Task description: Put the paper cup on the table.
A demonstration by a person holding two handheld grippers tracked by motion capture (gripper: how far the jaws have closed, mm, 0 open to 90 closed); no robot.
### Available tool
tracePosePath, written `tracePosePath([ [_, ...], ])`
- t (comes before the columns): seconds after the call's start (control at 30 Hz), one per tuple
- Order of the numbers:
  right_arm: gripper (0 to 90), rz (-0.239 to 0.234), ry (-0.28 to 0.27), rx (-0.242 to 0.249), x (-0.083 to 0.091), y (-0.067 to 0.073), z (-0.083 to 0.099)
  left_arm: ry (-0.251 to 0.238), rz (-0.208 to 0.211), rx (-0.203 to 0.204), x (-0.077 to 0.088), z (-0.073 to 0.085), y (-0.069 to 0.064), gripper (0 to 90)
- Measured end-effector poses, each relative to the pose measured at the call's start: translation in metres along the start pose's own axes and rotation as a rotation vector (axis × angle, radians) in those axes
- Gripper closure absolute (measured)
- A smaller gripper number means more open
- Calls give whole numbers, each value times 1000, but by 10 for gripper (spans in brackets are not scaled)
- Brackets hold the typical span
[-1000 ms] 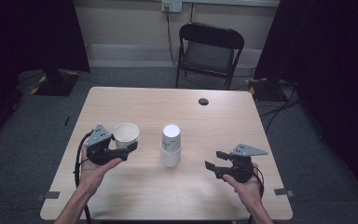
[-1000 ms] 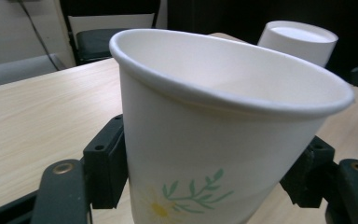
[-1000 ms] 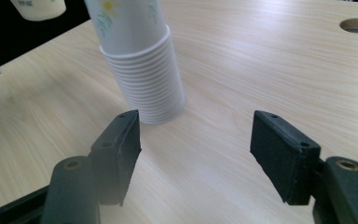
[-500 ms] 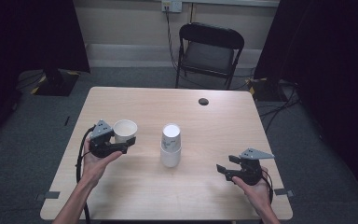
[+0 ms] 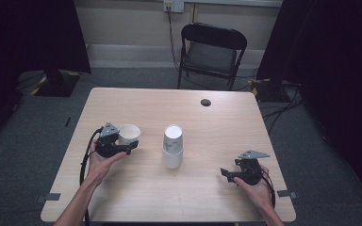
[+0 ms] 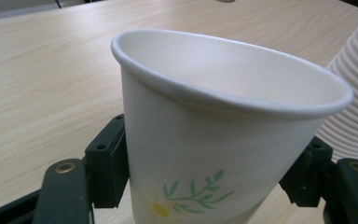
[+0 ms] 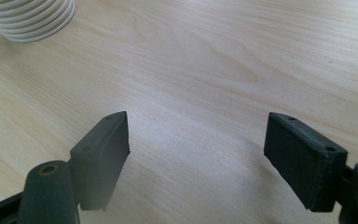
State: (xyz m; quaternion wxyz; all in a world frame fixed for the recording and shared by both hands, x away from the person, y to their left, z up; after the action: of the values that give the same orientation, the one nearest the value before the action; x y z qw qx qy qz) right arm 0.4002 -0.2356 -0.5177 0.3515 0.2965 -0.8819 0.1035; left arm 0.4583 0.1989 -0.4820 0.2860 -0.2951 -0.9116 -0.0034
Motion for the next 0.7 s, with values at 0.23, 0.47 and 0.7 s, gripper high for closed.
tracePosePath([
  [0.23, 202, 13, 11, -13, -3, 0, 4, 30, -1, 28, -10, 12, 8, 295],
  [0.47, 213, 9, 22, 8, -7, 1, 7, 26, -15, 32, -10, 15, 11, 292],
  [0.7, 207, 22, 15, 23, -8, 2, 8, 45, -18, 25, -12, 24, 13, 287],
])
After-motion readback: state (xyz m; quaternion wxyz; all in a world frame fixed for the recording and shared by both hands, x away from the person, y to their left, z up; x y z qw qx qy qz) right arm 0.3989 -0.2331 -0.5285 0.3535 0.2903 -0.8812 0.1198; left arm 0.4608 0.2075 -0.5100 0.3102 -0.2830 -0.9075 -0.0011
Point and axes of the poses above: each handheld gripper's, and its own axes: x roughly backward along the jaws, z roughly out of its underside, y roughly to its left, the point moved 5 cm from there along -x, roughly forward along the jaws, and after that the axes turned 5 degrees about x, right-handed, at the moved point
